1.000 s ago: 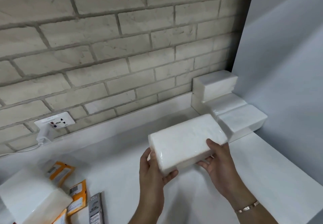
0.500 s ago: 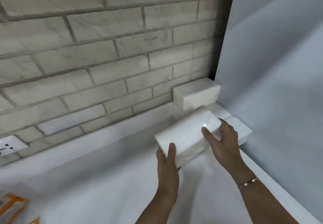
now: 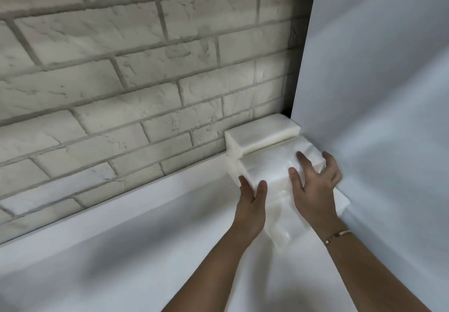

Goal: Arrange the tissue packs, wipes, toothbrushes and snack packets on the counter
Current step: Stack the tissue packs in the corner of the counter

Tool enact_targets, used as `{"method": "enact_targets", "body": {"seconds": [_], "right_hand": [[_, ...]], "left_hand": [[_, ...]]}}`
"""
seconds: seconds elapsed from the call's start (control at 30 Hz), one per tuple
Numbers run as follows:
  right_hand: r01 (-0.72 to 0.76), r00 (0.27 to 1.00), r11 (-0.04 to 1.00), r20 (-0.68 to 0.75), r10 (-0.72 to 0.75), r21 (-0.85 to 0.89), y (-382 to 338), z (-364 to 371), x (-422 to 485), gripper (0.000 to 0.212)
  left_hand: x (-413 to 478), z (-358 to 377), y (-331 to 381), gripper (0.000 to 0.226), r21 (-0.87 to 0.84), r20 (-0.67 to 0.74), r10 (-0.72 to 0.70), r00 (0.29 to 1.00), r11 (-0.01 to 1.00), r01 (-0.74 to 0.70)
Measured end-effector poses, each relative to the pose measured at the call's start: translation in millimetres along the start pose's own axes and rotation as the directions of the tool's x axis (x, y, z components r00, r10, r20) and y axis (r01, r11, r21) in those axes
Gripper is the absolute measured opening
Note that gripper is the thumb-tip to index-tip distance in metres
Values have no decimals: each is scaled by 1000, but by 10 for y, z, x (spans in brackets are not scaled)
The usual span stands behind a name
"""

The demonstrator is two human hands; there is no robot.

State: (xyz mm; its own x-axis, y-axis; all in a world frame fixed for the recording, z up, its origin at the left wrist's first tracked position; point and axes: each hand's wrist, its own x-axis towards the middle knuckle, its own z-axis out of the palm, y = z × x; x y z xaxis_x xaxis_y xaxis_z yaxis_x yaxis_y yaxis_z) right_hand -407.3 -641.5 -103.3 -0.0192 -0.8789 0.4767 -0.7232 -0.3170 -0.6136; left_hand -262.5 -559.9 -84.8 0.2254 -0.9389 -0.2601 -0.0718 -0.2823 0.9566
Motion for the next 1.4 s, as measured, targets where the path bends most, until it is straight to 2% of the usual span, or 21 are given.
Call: {"method": "enact_targets", "body": {"seconds": [0.07,0.3,0.43,0.57,0.67,0.77,0.83,0.9,0.97,1.07,1.13,1.23,1.33,1.4], "right_hand": [[66,997,996,-45,-69,-66,1,69,111,44],[153,988,968,21,-152,-199,107,177,438,40],[119,990,980,93,-105,-158,102,154,492,39],[37,977,989,214,-5,-146,26,39,504,43],[1,940,985,336,58,-173,9,-97,580,48],[16,883,963,455,113,-271,-71,-302,593,53],[93,887,913,449,105,-397,-171,-430,496,56],[141,923,884,383,46,-446,-296,-501,324,60],[156,960,912,277,-49,-379,-395,-516,98,55],[187,980,974,95,-175,-128,-550,-556,-461,42],[173,981,985,89,-173,11,-660,-594,-983,37],[98,963,986,235,-129,139,-805,-550,-1720,34],[112,884,983,438,-165,144,-981,-451,-2220,35],[115,834,982,523,-179,152,-1135,-410,-2423,34]], "left_hand": [[149,75,13,88,62,-1,2,1000,998,-2],[419,190,78,93,124,-48,-7,999,992,13],[432,192,82,93,133,-48,-19,999,991,25],[377,93,131,106,126,-4,-47,999,991,47],[307,-66,150,101,174,54,-37,998,984,27],[188,-249,115,98,316,73,-50,996,949,24],[79,-336,39,89,335,63,-50,997,942,26],[-94,-430,-52,72,323,48,-36,998,946,18],[-285,-526,-160,54,348,29,-18,999,937,7],[-648,-690,-377,29,314,-37,24,999,949,-11],[-955,-799,-521,16,250,-101,42,994,968,-16],[-1408,-957,-705,15,156,-217,22,976,988,12],[-1841,-1140,-834,17,76,-333,-13,943,996,40],[-2117,-1270,-918,17,67,-383,-26,923,996,55]]}}
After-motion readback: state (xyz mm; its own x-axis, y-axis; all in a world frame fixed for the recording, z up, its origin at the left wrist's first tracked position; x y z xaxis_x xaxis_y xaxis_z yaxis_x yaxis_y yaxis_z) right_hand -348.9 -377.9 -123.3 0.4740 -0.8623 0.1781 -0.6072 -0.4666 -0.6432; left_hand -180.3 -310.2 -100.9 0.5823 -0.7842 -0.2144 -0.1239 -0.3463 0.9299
